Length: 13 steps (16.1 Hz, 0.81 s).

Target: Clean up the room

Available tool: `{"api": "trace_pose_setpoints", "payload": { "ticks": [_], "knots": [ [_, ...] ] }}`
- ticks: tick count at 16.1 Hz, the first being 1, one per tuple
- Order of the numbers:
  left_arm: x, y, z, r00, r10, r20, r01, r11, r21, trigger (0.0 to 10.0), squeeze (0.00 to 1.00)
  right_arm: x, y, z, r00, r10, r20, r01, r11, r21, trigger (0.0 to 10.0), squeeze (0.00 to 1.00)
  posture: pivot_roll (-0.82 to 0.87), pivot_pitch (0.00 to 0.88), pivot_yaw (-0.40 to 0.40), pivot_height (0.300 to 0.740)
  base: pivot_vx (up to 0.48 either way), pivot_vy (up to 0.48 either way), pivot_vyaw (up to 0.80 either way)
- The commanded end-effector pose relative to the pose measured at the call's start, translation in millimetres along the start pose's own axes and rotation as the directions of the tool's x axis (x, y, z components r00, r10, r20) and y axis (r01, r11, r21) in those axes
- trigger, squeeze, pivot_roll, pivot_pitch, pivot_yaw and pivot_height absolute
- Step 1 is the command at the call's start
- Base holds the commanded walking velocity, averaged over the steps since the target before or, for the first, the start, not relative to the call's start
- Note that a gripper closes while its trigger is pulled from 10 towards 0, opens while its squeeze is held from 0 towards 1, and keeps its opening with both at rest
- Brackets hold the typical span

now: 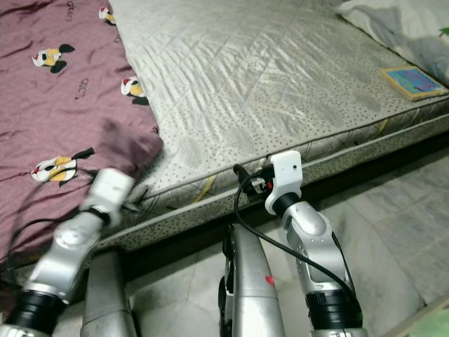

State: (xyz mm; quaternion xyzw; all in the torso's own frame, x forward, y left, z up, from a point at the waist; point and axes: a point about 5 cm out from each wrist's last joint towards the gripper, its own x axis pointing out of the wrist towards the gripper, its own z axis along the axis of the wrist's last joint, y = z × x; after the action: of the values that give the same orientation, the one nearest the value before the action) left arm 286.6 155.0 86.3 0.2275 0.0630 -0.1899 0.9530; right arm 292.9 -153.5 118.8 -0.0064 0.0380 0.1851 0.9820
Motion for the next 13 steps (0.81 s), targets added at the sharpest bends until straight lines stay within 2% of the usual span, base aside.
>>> {"api": "trace_pose_setpoints", "payload": {
  "ticks": [1,2,4,8,10,12,13],
  "knots": [
    [-0.1,-10.2,9,0.995,-0.083,0.055,0.078,0.994,0.075,10.0,0.00,-1.1,-4.6,1,1.000,-0.018,0.007,0.018,1.000,-0.007,10.0,0.00,-0.09,0.064,-0.026,0.486,0.000,0.000,0.00],
    [1.0,-15.3,11,0.991,-0.118,0.061,0.110,0.987,0.116,10.0,0.00,-2.6,-5.3,1,1.000,-0.009,0.014,0.009,1.000,0.000,10.0,0.00,-0.10,0.059,-0.025,0.486,0.000,0.000,0.00],
    [2.7,-20.0,15,0.985,-0.150,0.084,0.136,0.980,0.148,10.0,0.00,-6.8,-2.5,3,0.999,0.043,0.030,-0.043,0.999,-0.012,10.0,0.00,-0.10,0.057,-0.019,0.486,0.000,0.000,0.00],
    [3.6,-13.0,33,0.976,-0.096,0.196,0.066,0.986,0.156,10.0,0.00,-9.2,-3.4,1,0.999,0.030,0.030,-0.030,1.000,-0.007,10.0,0.00,-0.10,0.061,-0.015,0.486,0.000,0.000,0.72],
    [2.6,-0.3,47,0.960,-0.003,0.280,-0.038,0.989,0.142,10.0,0.00,-8.7,-2.7,0,0.999,0.031,0.031,-0.031,0.999,-0.009,10.0,0.00,-0.10,0.062,-0.014,0.486,0.000,0.000,0.46],
    [1.1,26.2,60,0.924,0.178,0.338,-0.209,0.976,0.056,10.0,0.00,-9.2,-4.8,0,0.999,0.004,0.032,-0.004,1.000,0.000,10.0,0.00,-0.10,0.069,-0.019,0.486,0.000,0.000,0.00],
    [0.3,42.5,62,0.899,0.281,0.337,-0.296,0.955,-0.006,10.0,0.00,-10.6,-6.8,-1,0.999,-0.014,0.029,0.014,1.000,-0.006,10.0,0.00,-0.10,0.076,-0.022,0.486,0.000,0.000,0.00]
  ]
}}
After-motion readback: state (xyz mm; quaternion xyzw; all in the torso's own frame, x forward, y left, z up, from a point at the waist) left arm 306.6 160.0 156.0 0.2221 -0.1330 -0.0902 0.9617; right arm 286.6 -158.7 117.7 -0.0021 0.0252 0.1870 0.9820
